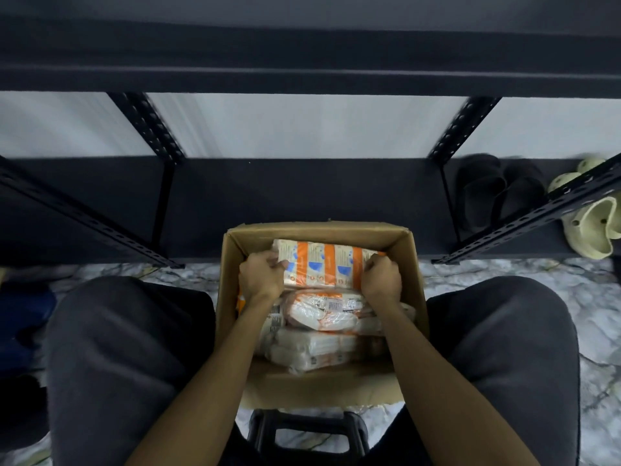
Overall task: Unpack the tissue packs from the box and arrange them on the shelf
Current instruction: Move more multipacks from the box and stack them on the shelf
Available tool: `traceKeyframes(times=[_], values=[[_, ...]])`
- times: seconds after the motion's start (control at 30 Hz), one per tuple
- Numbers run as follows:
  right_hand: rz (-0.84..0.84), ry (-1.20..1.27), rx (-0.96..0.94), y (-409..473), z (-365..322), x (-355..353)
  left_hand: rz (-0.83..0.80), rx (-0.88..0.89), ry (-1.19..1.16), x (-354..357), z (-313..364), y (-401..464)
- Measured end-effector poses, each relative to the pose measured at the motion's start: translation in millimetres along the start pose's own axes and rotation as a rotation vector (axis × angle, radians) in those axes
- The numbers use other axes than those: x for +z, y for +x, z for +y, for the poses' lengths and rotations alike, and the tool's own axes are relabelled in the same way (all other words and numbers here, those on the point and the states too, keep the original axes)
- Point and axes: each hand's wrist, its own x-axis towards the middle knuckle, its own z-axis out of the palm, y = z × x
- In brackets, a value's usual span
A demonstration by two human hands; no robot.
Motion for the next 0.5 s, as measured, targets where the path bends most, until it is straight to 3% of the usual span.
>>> traceKeyframes(times=[0.27,0.5], values=[[0.045,-0.019,-0.139,-17,-9,-9,0.103,0.106,-0.098,-31,-4,-21],[-0.187,0.624,-0.056,-29,-7,-34,0.193,0.160,-0.167,-65,9,-37]])
